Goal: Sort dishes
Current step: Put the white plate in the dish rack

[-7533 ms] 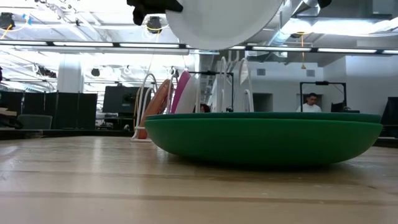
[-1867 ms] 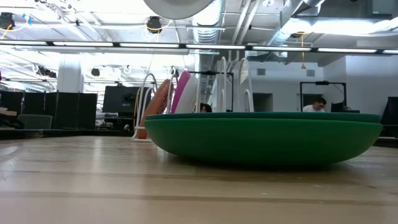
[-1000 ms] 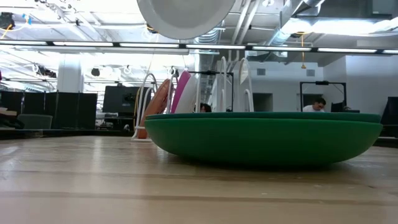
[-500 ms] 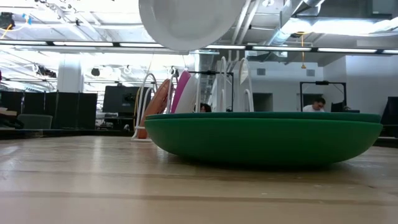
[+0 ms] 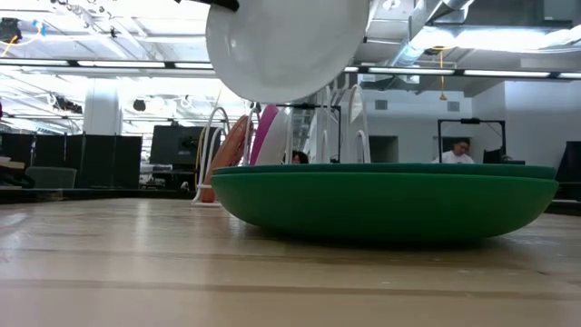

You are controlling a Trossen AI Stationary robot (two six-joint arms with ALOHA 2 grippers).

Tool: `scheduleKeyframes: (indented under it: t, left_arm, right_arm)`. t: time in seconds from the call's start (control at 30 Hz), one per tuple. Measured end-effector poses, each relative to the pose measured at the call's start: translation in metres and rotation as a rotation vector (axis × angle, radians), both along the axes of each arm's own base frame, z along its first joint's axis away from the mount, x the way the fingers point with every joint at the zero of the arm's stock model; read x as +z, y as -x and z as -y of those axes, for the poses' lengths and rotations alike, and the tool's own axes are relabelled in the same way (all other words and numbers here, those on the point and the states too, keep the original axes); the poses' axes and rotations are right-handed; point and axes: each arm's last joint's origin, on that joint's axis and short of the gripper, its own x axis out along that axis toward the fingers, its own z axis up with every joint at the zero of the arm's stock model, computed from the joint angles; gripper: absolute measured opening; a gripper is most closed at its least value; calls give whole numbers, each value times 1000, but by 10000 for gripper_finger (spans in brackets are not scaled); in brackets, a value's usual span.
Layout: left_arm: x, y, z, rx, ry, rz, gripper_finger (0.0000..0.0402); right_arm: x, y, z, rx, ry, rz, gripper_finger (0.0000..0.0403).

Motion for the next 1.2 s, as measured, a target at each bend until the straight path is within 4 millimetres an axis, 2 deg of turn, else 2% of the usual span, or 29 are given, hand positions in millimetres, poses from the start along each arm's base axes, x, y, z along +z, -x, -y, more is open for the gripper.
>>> scheduleKeyframes:
  t: [0.5,0.67,0.77,1.2]
  left_arm:
    - [2,-6,6,-73,-42,-13,0]
    - [3,-5,10,-124,-118,-45,0]
    - [3,-5,15,-160,-137,-48,0]
    - [6,-5,13,-53,-51,38,0]
  right_arm:
    - [0,0,-1,16,-22,14,260]
    - [-1,-3,-6,232,-28,1,260]
    - [0,-4,-8,286,-52,19,260]
    - [1,-5,1,154,-72,42,260]
